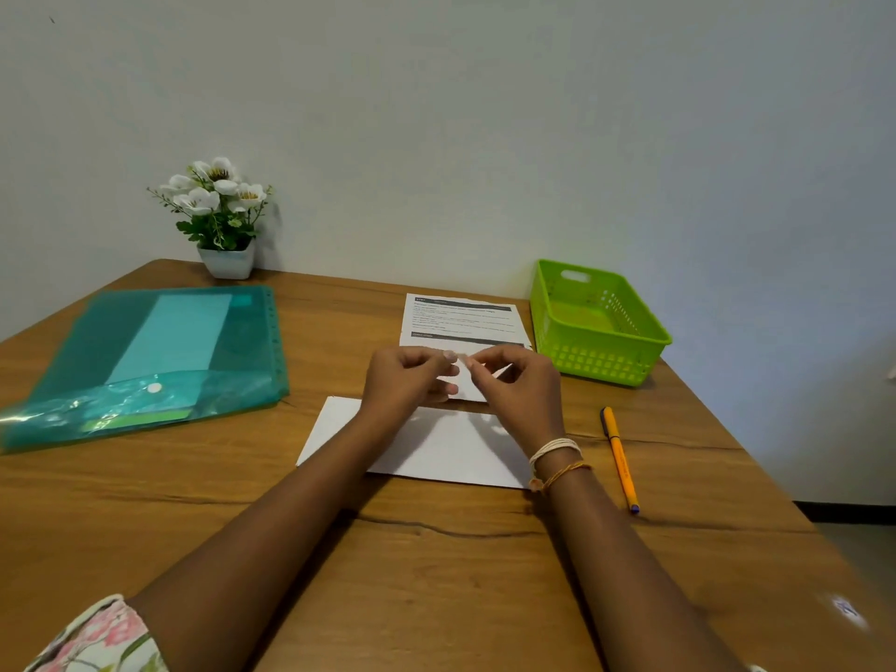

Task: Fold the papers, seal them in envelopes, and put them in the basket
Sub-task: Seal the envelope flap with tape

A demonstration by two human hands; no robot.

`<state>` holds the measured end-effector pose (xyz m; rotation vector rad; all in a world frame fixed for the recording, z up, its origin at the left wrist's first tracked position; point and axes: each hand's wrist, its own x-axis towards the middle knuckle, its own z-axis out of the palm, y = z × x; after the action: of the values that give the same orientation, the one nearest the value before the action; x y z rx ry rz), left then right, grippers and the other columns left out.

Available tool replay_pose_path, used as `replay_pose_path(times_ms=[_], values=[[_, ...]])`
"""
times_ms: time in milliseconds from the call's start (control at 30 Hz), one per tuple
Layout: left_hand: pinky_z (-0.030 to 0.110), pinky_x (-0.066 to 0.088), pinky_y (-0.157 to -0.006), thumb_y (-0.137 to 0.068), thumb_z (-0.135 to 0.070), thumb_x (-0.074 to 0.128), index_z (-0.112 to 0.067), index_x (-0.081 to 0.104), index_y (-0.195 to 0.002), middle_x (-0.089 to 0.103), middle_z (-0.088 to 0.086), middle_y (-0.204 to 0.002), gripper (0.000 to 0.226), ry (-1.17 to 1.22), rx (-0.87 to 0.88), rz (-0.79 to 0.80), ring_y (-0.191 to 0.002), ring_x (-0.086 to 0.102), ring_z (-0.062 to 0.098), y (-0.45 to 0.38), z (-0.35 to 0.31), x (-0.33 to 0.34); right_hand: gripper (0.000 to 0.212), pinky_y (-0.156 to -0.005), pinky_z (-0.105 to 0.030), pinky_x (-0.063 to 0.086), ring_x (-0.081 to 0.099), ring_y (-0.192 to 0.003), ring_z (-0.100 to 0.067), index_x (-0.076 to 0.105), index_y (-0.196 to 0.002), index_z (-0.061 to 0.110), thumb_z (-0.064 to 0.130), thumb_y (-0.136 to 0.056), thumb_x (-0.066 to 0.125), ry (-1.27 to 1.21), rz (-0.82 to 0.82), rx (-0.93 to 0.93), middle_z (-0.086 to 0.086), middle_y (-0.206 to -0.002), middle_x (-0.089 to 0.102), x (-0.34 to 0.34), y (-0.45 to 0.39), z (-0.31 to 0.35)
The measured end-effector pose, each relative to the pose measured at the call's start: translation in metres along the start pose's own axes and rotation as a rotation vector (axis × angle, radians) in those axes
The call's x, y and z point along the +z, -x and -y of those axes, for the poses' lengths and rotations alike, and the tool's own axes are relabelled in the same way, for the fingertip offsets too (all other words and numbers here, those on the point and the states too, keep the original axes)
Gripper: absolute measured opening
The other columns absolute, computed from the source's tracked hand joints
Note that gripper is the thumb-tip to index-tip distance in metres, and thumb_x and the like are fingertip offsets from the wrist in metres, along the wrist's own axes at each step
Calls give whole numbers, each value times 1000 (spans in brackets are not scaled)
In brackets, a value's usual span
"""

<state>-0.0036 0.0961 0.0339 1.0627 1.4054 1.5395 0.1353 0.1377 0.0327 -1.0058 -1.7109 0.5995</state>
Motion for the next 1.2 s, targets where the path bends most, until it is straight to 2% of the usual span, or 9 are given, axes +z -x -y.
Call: replay_pose_path(times_ms=[133,233,367,533,700,833,933,1100,1200], values=[[34,59,-77,-88,-21,67,0,71,-100,74,17,-94,24,214,-142,85,-85,73,29,4,-3,-4,5,-55,-12,42,56,-58,-1,74,-74,20,22,-78,76,57,57,-99,11,-68,67,0,3,-1],[29,59,-71,-85,-14,70,-1,70,-92,73,20,-91,15,281,-196,58,-82,72,27,3,-2,-5,6,-56,-11,42,55,-60,-3,74,-75,21,17,-75,77,81,113,-112,12,-73,67,-2,2,-4],[24,60,-63,-83,-7,70,4,69,-99,73,20,-89,19,286,-211,37,-76,73,23,1,1,-6,3,-57,-9,42,58,-62,-2,75,-77,19,19,-75,77,89,161,-110,11,-76,69,-4,1,-2],[28,60,-67,-85,-8,69,4,67,-104,73,20,-94,23,277,-228,18,-79,73,24,-3,5,-6,10,-58,-10,45,60,-61,-2,73,-79,19,9,-78,71,-34,58,14,7,-72,69,-6,-4,-4],[28,60,-69,-86,-10,68,-7,72,-93,73,12,-87,8,33,-93,75,-76,73,24,-1,5,-3,20,-62,-15,50,66,-73,-11,73,-99,18,18,-79,75,-53,115,39,1,-82,72,-7,-4,-5],[27,59,-69,-85,-2,68,-6,75,-92,73,10,-82,11,-128,40,116,-70,73,20,-3,6,0,5,-65,-24,57,70,-71,-12,76,-82,16,13,-80,74,-38,181,97,1,-77,73,-8,-5,-6],[25,59,-67,-86,0,66,-2,73,-97,73,13,-86,14,-135,47,71,-68,72,17,-5,8,1,9,-59,-26,55,69,-62,-15,74,-75,15,6,-79,73,-134,208,234,-5,-72,73,-12,-4,-4],[34,60,-74,-85,-4,68,-7,74,-96,73,14,-90,13,-134,43,14,-77,72,26,-8,12,-1,7,-57,-26,57,66,-54,-15,72,-75,9,2,-79,72,-252,274,378,-12,-70,70,-17,-3,4],[32,60,-72,-84,-5,69,-7,74,-95,73,12,-87,12,-122,51,-4,-72,70,21,-8,12,-1,5,-60,-27,59,68,-58,-18,72,-78,7,2,-79,72,-287,299,435,-13,-73,71,-18,-2,6]])
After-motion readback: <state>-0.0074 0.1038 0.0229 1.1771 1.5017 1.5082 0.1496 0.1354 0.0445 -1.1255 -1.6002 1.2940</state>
